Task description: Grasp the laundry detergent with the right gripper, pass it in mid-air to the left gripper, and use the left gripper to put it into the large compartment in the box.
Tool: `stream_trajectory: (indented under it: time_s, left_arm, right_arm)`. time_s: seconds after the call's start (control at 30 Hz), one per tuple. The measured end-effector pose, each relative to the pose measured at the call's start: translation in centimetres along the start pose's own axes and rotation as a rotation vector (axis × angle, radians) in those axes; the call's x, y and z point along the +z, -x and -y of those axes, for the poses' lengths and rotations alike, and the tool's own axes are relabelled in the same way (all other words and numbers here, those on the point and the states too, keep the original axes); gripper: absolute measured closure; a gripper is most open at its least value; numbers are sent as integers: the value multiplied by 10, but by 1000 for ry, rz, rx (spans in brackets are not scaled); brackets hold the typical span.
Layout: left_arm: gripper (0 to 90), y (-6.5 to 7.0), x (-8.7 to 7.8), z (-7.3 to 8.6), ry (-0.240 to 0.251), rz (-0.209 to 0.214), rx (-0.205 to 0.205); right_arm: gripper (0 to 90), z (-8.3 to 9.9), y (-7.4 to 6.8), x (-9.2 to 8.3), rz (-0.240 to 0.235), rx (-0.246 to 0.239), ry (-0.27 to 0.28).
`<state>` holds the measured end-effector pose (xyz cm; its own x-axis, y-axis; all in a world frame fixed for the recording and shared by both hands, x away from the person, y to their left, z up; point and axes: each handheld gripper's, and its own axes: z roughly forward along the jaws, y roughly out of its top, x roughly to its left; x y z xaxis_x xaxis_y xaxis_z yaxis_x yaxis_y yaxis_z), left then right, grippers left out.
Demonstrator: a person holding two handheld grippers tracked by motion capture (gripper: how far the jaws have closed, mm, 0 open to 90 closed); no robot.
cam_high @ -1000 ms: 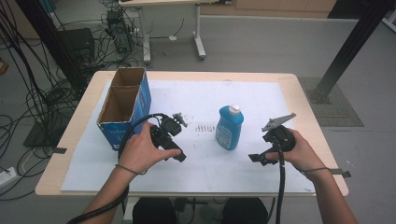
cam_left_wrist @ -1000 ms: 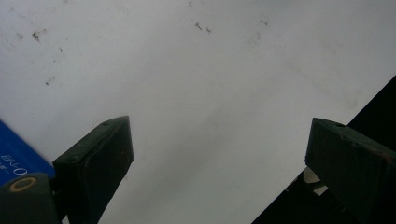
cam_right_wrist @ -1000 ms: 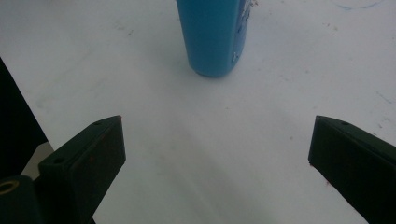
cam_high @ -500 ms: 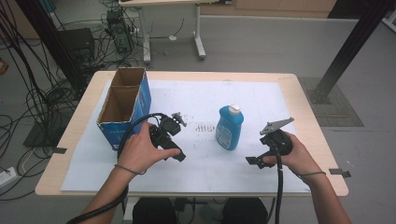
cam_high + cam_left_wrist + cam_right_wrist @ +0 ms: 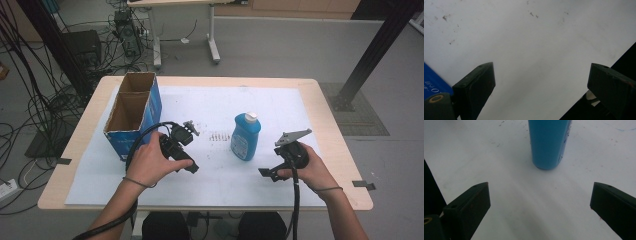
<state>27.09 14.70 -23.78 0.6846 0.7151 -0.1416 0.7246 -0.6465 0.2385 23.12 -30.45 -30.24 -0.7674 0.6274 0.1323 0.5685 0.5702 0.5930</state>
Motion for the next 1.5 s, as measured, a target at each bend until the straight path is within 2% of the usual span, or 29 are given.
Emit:
stream_trajectory:
  time_s: [0.3, 0.6, 0.9, 1.5]
  left_arm:
    - [81, -1, 1, 2, 1, 0, -11]
    - [81, -2, 1, 4, 4, 0, -16]
    - [81, -3, 2, 5, 1, 1, -18]
    - [81, -1, 1, 6, 13, 3, -15]
  right_arm:
    - [28, 9, -3, 8, 4, 16, 22]
    - [28, 20, -6, 13, 3, 26, 73]
    - [28, 22, -11, 19, 18, 33, 85]
    - [28, 35, -16, 32, 46, 57, 190]
